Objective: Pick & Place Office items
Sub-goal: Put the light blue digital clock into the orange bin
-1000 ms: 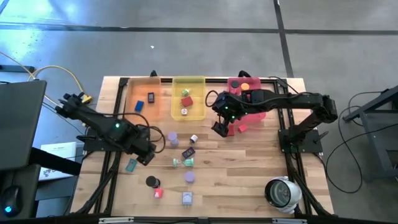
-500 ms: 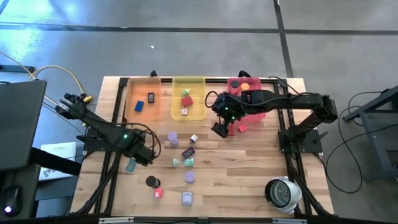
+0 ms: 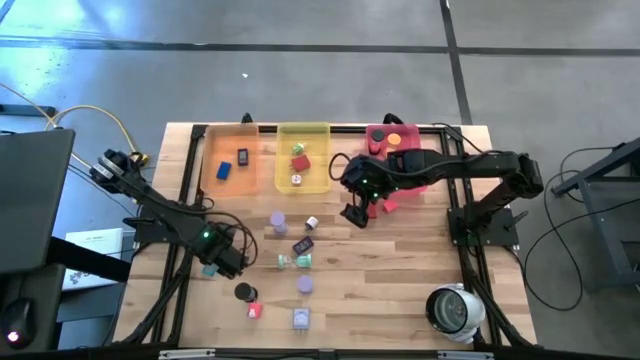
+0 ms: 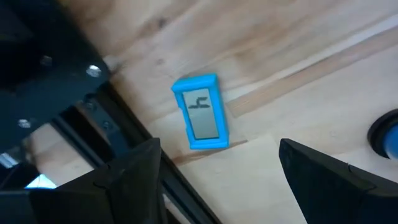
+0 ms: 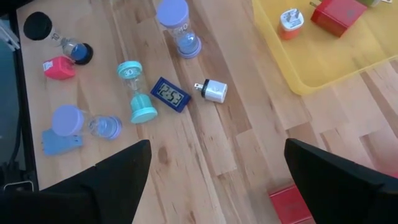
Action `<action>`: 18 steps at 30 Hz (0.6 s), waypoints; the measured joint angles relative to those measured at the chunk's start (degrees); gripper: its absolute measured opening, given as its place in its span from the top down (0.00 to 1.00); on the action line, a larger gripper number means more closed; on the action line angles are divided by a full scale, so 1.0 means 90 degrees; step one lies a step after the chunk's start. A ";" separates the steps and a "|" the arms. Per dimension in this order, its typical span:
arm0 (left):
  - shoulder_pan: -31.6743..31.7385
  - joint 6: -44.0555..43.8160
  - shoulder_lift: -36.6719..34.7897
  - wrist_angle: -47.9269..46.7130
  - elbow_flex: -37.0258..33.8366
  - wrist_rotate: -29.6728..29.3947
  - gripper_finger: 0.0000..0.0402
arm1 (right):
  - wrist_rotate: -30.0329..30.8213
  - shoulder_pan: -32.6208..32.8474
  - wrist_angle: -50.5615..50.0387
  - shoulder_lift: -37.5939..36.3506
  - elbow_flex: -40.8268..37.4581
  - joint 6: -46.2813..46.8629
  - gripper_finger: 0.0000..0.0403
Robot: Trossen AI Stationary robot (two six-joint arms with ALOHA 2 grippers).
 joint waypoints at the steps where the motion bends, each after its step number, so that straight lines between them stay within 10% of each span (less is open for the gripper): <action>1: -0.0020 -0.0005 -0.0001 0.0133 -0.0081 0.0060 0.21 | 0.0000 0.0011 0.0000 0.0000 0.0000 -0.0002 0.11; 18: -0.0409 -0.0272 0.0001 0.1867 -0.1550 -0.0008 0.21 | 0.0051 0.0072 0.0091 0.0000 0.0000 0.0019 0.11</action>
